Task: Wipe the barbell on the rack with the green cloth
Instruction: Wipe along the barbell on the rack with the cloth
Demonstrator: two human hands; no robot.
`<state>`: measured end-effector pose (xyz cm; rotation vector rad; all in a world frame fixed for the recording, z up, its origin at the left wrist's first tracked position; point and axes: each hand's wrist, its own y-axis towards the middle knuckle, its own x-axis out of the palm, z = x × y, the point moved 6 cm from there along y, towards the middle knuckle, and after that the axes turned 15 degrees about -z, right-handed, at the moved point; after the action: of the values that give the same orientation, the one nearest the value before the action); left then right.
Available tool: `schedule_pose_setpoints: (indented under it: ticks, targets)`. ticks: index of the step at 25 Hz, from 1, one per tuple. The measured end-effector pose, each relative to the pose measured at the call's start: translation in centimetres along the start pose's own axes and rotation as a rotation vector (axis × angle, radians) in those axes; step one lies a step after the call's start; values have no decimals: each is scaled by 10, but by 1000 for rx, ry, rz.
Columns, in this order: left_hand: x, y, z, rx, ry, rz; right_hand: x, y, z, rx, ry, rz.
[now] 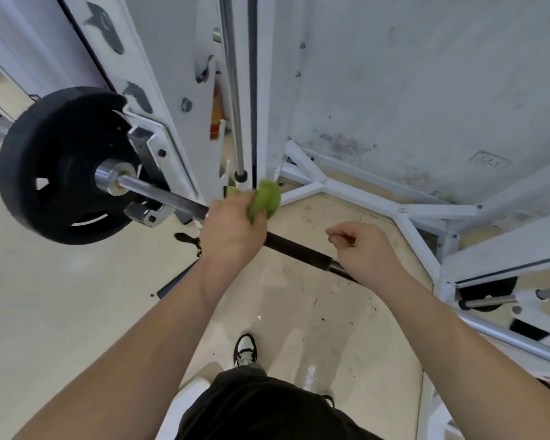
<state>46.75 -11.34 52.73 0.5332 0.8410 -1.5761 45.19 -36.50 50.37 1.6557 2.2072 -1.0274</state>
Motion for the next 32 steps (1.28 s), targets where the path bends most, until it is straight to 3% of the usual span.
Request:
schedule_pose_setpoints:
  ticks: [2,4,6,7,9,11,13,16,18,20,22,24,25,26,29,30,32]
  targets:
    - [41,3,19,-75,472,-92,-20,-12,20,30,-1,31]
    - [74,-13,37,21,587,-62,-43,-27,43,64,-39,62]
    - [83,-29,40,299,549,-36,-60,-41,65,85,-77,88]
    - [77,-26,35,406,515,-108,-66,-48,75,89,-95,93]
    - [62,-9,23,295,381,-202,-80,-62,92,102,-129,107]
    - [68,-7,31,35,407,-100,-88,-75,104,110,-157,108]
    - [110,-33,77,126,525,-46,-89,-86,108,78,-204,88]
    - [140,-52,107,386,373,-235,-93,-101,112,30,-300,28]
    - [124,-32,91,189,283,-153,-106,-113,125,58,-349,-21]
    - [134,-38,100,40,381,-62,-124,-128,145,133,-406,-66]
    - [176,-66,146,240,358,-120,-137,-141,161,180,-430,-83]
    - [212,-86,177,469,287,-330,-145,-152,175,184,-449,-72]
    - [215,-81,181,478,303,-392,-149,-157,182,187,-454,-58]
    - [209,-67,176,391,343,-367,-154,-164,191,196,-459,-35]
    - [195,-58,154,30,424,-62,-172,-188,224,260,-485,51]
    - [205,-69,162,62,407,-35,-175,-194,233,283,-501,70]
    - [241,-99,198,353,364,-171,-180,-203,249,324,-538,90]
